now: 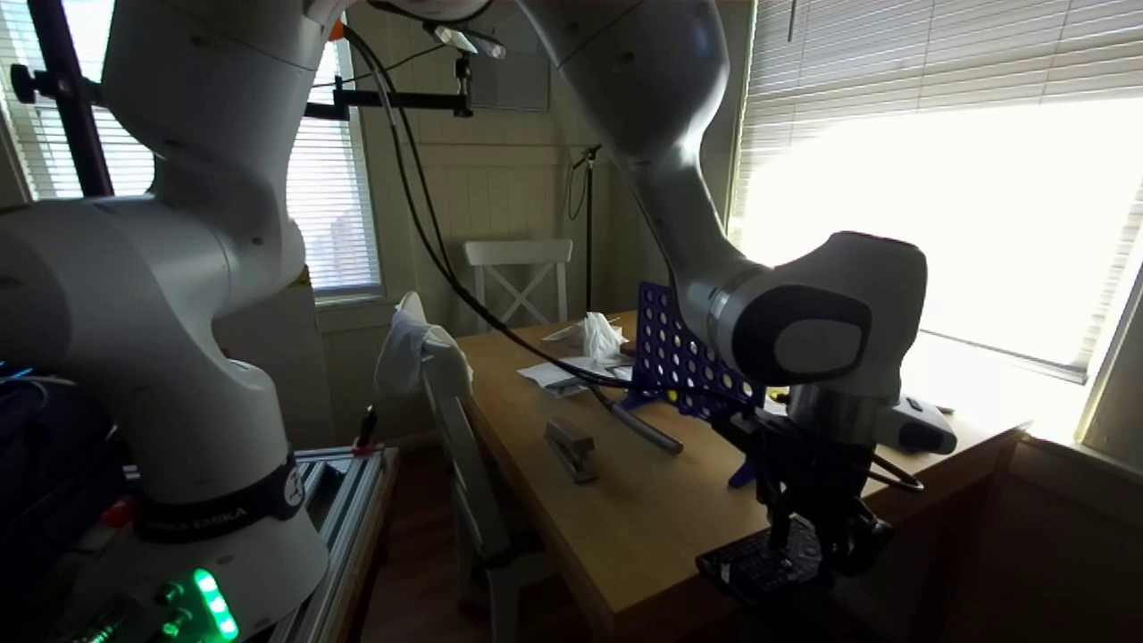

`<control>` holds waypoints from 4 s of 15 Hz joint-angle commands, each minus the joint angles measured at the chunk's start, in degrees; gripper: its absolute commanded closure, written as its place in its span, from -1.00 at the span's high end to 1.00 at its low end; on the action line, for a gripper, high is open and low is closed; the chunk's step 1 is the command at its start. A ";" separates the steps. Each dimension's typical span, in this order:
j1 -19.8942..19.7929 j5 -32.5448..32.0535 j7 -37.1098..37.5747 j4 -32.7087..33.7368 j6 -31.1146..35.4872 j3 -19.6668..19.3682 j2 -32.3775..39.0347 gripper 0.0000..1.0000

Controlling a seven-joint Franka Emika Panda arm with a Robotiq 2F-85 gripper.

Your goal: Slide the back cover of the black remote to the right.

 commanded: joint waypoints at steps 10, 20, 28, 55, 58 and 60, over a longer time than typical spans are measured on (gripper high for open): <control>3.44 2.86 -6.75 3.94 -0.27 -4.40 3.73 -0.28; 3.47 5.07 -7.86 3.77 -0.62 -3.06 4.54 -0.28; 3.99 5.77 -8.50 2.28 -0.40 -1.69 3.59 -0.28; 12.33 14.97 0.61 -3.87 -4.68 -1.84 -7.21 -0.28; 12.95 14.10 1.30 -5.68 0.28 -2.05 -6.24 -0.28; 13.15 13.50 1.33 -6.56 2.08 -2.19 -5.48 -0.28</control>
